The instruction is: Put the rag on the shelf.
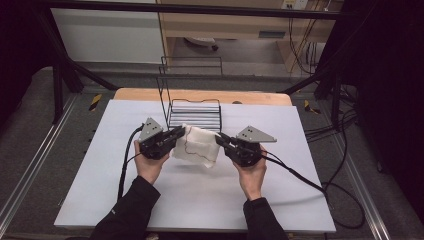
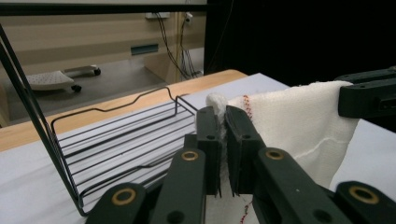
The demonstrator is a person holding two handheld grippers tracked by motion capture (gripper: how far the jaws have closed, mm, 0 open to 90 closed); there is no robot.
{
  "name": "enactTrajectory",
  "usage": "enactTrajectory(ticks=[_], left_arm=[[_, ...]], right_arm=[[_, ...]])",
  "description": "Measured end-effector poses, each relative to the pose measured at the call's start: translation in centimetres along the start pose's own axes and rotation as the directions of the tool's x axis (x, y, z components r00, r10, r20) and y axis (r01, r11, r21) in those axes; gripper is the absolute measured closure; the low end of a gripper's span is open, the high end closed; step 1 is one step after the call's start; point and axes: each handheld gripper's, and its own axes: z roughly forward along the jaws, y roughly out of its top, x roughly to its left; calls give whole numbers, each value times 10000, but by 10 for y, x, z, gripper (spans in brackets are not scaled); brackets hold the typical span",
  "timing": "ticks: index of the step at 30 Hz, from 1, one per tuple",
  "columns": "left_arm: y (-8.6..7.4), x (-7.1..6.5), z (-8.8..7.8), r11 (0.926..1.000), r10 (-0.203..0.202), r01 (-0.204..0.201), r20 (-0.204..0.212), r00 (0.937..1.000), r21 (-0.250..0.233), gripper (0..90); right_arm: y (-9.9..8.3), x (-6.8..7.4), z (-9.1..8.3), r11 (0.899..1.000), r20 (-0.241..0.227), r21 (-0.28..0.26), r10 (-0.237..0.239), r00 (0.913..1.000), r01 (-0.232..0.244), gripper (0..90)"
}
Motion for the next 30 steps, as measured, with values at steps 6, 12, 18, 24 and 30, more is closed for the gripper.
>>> enactTrajectory(ticks=[6,12,18,24,30], left_arm=[[7,-2,-5,9993,-52,49,-85,10000,-362,845],[16,-5,-9,9981,45,-54,-154,9999,-606,845],[26,-7,-12,9964,96,-110,-172,9998,-836,845],[36,-9,-15,9937,158,-184,-240,9996,-1109,845],[45,-10,-19,9903,170,-217,-354,9992,-1374,845]], right_arm=[[9,2,-3,9993,26,-337,-153,9999,153,814],[18,3,-7,9975,101,-658,-245,9996,251,814],[27,2,-10,9954,149,-919,-265,9995,278,814],[38,2,-13,9930,250,-1097,-415,9988,440,814],[52,4,-15,9895,363,-1265,-653,9972,694,814]])
